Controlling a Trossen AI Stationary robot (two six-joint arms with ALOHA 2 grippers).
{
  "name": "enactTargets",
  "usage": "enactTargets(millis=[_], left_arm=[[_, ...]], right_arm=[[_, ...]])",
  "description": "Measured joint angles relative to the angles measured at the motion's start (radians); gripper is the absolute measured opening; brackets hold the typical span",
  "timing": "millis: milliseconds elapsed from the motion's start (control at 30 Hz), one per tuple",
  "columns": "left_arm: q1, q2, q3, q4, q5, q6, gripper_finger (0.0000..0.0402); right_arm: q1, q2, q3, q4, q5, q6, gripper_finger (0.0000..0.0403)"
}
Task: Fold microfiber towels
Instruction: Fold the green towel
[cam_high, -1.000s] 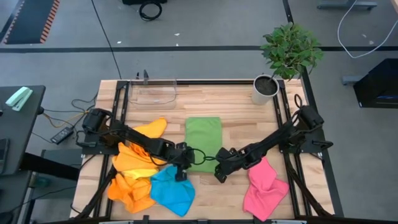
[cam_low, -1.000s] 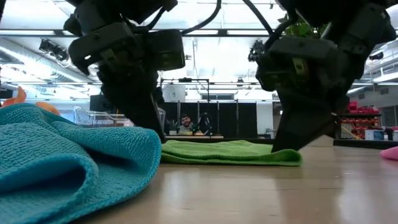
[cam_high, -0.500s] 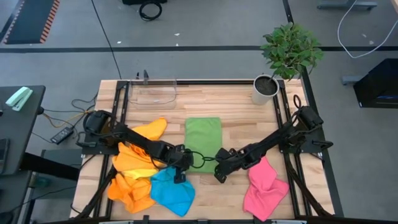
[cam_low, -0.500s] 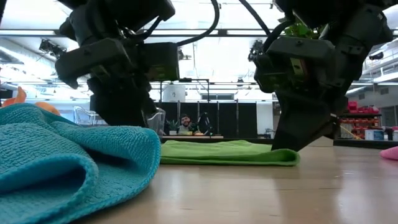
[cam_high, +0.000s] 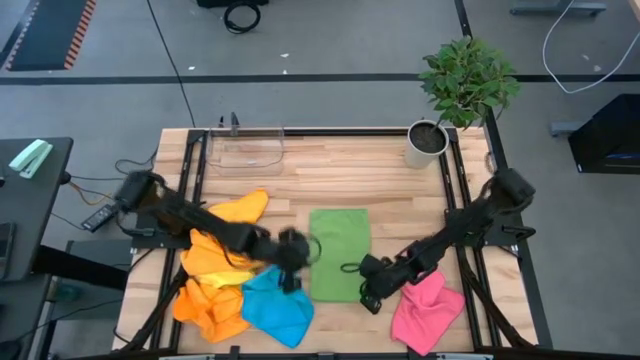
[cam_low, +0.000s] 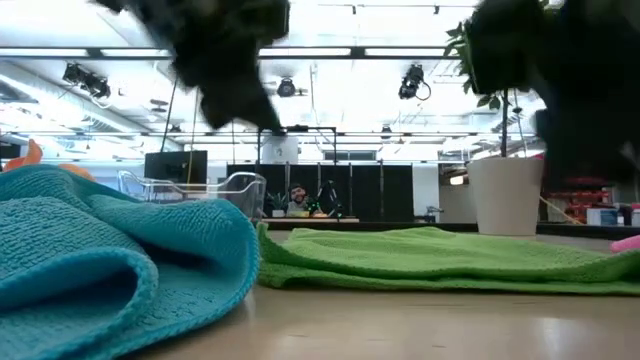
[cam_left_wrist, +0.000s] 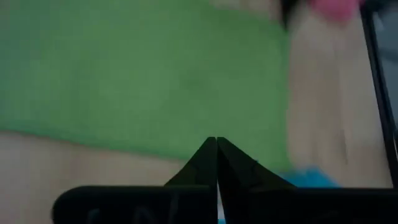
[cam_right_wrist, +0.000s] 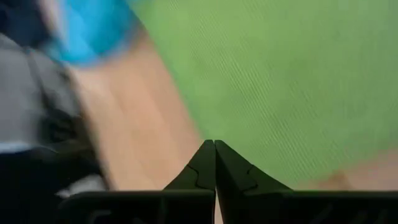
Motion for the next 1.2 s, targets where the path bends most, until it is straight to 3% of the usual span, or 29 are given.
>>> enactTargets(millis=[167, 400, 700, 867, 1033, 1200], left_arm=[[0.11, -0.189, -0.065, 0.046, -0.018, 0.032, 0.001], [0.331, -0.257, -0.339, 0.364, 0.24, -0.132, 0.0009], [0.445, -0.058, -0.363, 0.456, 0.253, -0.47, 0.0116], [0.47, 0.075, -0.352, 0.577, 0.253, -0.647, 0.0194], [0.466, 0.169, -0.269, 0.56, 0.254, -0.661, 0.0241], [0.467, 0.215, -0.181, 0.431, 0.256, -0.636, 0.0246]], right_arm=[[-0.06, -0.139, 0.0, -0.138, 0.117, -0.001, 0.0005], [-0.297, -0.229, 0.001, -0.317, 0.1, -0.072, 0.0005], [-0.66, -0.229, -0.016, -0.349, -0.088, -0.407, 0.0005], [-0.794, -0.238, -0.12, -0.228, -0.21, -0.507, 0.0011], [-0.845, -0.276, -0.234, -0.114, -0.257, -0.532, 0.0065], [-0.832, -0.355, -0.327, -0.054, -0.262, -0.487, 0.0149]])
